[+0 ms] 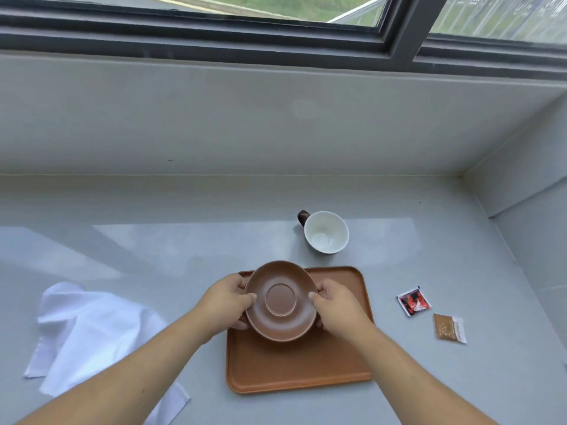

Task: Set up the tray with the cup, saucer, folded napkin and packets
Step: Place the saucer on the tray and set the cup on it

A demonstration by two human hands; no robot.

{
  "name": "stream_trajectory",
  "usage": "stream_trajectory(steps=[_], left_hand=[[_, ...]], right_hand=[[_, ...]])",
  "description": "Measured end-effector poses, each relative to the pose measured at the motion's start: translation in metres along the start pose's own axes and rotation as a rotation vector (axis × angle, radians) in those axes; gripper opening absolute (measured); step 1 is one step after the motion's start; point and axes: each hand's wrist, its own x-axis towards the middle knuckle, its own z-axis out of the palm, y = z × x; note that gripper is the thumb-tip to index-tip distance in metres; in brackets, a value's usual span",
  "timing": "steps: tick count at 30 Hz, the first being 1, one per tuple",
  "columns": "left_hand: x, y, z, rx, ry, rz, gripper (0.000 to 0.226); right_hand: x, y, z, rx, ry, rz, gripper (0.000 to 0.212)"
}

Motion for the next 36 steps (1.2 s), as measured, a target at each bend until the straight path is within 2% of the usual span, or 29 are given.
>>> stream_trajectory(steps=[7, 12, 19, 31, 33, 36], left_hand=[[-0.003, -0.013, 0.039, 0.145, -0.044, 0.026, 0.01], [-0.004, -0.021, 0.044, 0.227, -0.016, 0.032, 0.014], [-0.001, -0.024, 0.042, 0.234, 0.01, 0.018, 0.015], [0.004, -0.026, 0.044, 0.245, -0.01, -0.016, 0.02], [0.002, -0.023, 0.041, 0.317, -0.006, -0.019, 0.024], [0.004, -0.001, 0.028, 0.551, 0.109, 0.046, 0.031]], right_hand=[[-0.016, 0.035, -0.014, -0.135, 0.058, -0.015, 0.011], [-0.018, 0.042, -0.015, -0.229, 0.052, -0.042, 0.015], [-0.014, 0.04, -0.013, -0.272, 0.041, -0.058, 0.009], [-0.008, 0.039, -0.015, -0.289, 0.041, -0.052, 0.014], [-0.009, 0.038, -0.017, -0.305, 0.04, -0.051, 0.014], [-0.005, 0.031, -0.03, -0.263, 0.116, -0.037, 0.02]])
